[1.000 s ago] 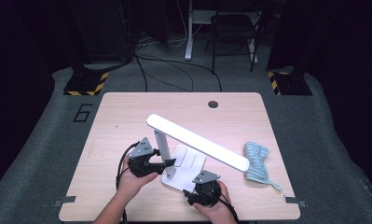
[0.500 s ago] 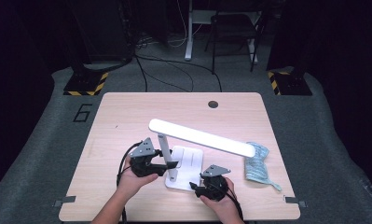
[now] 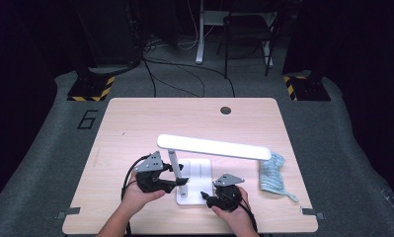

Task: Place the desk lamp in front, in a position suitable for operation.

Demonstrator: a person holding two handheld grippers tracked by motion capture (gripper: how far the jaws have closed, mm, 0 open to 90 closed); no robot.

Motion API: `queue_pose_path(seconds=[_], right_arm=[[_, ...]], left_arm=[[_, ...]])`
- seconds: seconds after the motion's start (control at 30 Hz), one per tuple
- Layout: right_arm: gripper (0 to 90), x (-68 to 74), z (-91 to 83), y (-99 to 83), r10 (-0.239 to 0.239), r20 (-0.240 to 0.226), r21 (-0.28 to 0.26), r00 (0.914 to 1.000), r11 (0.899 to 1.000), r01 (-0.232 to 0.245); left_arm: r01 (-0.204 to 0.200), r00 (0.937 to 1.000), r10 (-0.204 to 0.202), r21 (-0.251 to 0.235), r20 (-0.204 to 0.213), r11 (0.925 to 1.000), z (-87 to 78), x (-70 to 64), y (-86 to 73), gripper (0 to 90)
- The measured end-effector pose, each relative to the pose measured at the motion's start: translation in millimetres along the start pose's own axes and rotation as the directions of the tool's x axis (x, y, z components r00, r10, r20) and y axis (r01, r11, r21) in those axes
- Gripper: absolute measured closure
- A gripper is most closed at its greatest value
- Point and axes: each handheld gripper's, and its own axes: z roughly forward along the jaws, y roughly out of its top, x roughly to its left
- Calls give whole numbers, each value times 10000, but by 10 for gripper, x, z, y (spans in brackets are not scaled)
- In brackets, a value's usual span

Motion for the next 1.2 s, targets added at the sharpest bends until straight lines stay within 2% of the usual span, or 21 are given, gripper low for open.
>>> queue_pose_path(seconds=[0.07,0.13,0.27,0.3,0.33,0.4,0.47,0.5,0.53,0.57,0.6,0.63,0.67,0.7,0.73,0.83,0.9,0.93,1.0,1.1,1.2], right_arm=[[382,-32,-3,4,-57,11,5,10000,10000,57],[388,-61,-33,15,-111,259,38,9996,9999,110],[388,-156,-148,62,-263,817,-294,9963,9992,288],[388,-262,-257,92,-41,1361,-510,9907,9986,112],[388,-262,-257,92,-41,1361,-510,9907,9986,112],[387,-407,-365,105,558,1738,-733,9832,9964,-436],[382,-568,-476,116,1072,2183,-845,9700,9923,-906],[376,-673,-551,121,1178,2492,-948,9613,9908,-968],[371,-735,-593,125,1228,2645,-1042,9565,9897,-982],[364,-883,-704,119,1281,3394,-1160,9319,9888,-937],[364,-883,-704,119,1281,3394,-1160,9319,9888,-937],[357,-1025,-791,84,1307,4161,-1053,8999,9899,-951],[357,-1025,-791,84,1307,4161,-1053,8999,9899,-951],[356,-1166,-850,0,1695,4543,-1159,8746,9846,-1306],[356,-1166,-850,0,1695,4543,-1159,8746,9846,-1306],[380,-1378,-883,-216,2282,4831,-1104,8453,9736,-1997],[384,-1411,-879,-249,2411,4809,-1048,8430,9704,-2177],[390,-1442,-872,-274,2608,4724,-1084,8419,9652,-2382],[396,-1499,-836,-322,2968,4544,-1149,8399,9545,-2752],[390,-1545,-788,-369,3147,4282,-1088,8471,9485,-2974],[400,-1542,-768,-369,3132,4207,-1056,8514,9490,-2969]], left_arm=[[69,9998,-67,-85,182,9999,-18,-1,-18,506],[10,9998,-8,-87,218,10000,-24,-10,-24,508],[-145,9999,145,-110,14,9998,-24,-35,-24,516],[-227,9997,226,-82,-88,9997,-23,-44,-23,522],[-247,9995,244,-124,-223,9996,-17,-57,-22,522],[-284,9985,278,-132,-473,9995,-8,-74,-19,527],[-311,9979,306,-69,-572,9995,-5,-79,-14,529],[-286,9971,276,-137,-703,9995,3,-86,-15,530],[-278,9964,269,-97,-804,9996,2,-90,-12,531],[-233,9956,222,-118,-909,9997,4,-90,-12,532],[-233,9956,222,-118,-909,9997,4,-90,-12,532],[-116,9953,97,-199,-962,9997,4,-82,-20,532],[-116,9953,97,-199,-962,9997,4,-82,-20,531],[-95,9952,68,-271,-973,9996,-1,-65,-27,531],[-95,9952,68,-271,-973,9996,-1,-65,-27,530],[72,9962,-104,-373,-862,9993,-5,-51,-40,525],[51,9962,-88,-426,-865,9991,-3,-48,-43,524],[190,9967,-225,-461,-777,9988,-1,-46,-47,521],[200,9968,-240,-529,-756,9984,-3,-38,-53,517],[308,9977,-342,-582,-578,9978,-8,-23,-58,509],[350,9983,-374,-554,-442,9979,-12,-22,-53,470]])
